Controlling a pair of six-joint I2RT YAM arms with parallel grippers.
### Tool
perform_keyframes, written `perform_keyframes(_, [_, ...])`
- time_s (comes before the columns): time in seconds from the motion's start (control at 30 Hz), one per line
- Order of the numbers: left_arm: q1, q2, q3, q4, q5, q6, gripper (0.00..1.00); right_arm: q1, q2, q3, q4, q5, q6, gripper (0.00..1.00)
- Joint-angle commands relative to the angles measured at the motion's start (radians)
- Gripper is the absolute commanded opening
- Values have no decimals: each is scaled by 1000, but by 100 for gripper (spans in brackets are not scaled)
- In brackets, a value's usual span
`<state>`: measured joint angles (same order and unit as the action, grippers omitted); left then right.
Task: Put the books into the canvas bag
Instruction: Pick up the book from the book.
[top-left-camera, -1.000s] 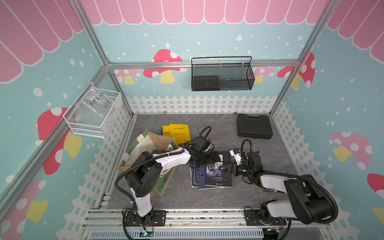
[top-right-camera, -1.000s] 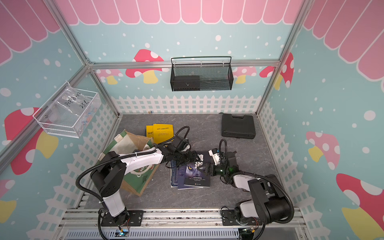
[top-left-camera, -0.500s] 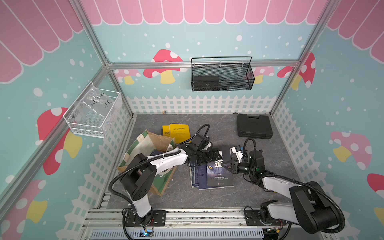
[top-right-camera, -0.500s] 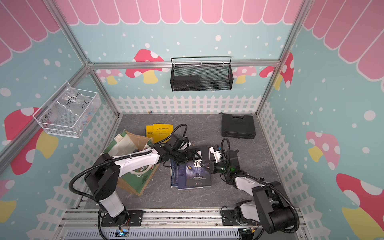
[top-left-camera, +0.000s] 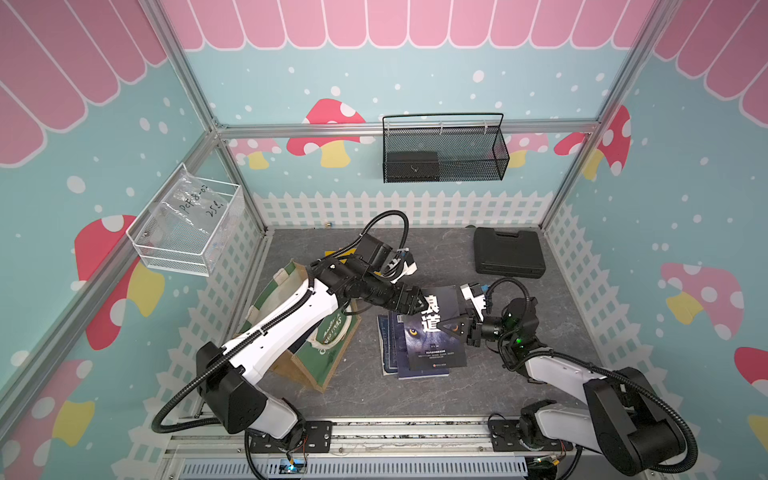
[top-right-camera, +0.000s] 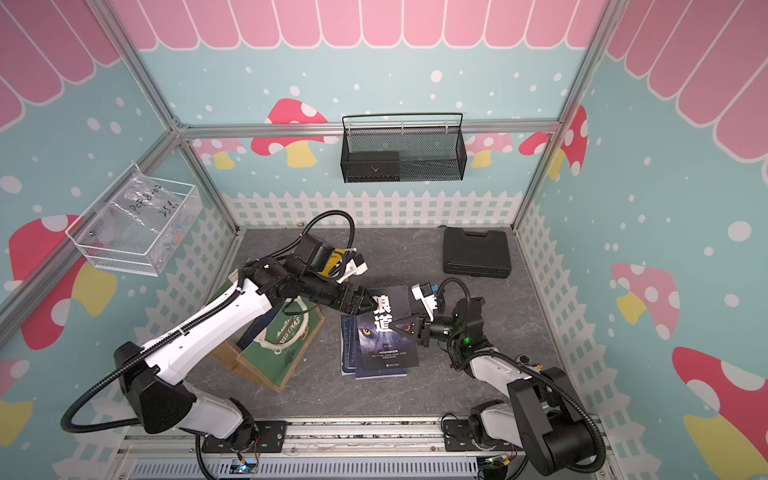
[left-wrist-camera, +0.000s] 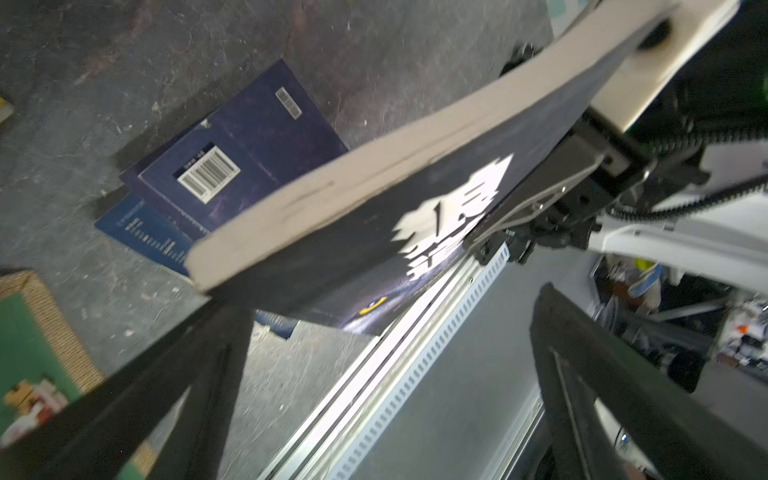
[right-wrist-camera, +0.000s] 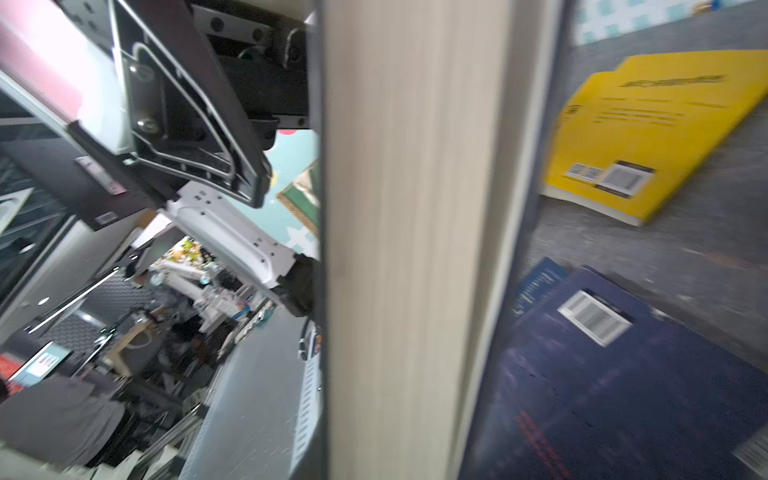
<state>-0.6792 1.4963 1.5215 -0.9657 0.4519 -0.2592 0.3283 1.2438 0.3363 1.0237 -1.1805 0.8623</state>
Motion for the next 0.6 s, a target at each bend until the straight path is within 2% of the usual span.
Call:
perform_keyframes(0.0, [-32, -10, 78, -190, -6, 206, 99, 91, 7, 8, 246, -150, 96, 0])
perform_keyframes(0.27, [-58, -8, 157, -297, -98, 271, 99, 147, 41, 64, 234, -185, 95, 0])
perform_keyframes(0.47, [-92, 11, 183, -357, -15, 312, 96, 150, 67, 100, 222, -198, 94, 0])
perform_keyframes(0.57, [-111, 32, 192, -360, -2, 317, 86, 151, 77, 117, 205, -199, 85, 0])
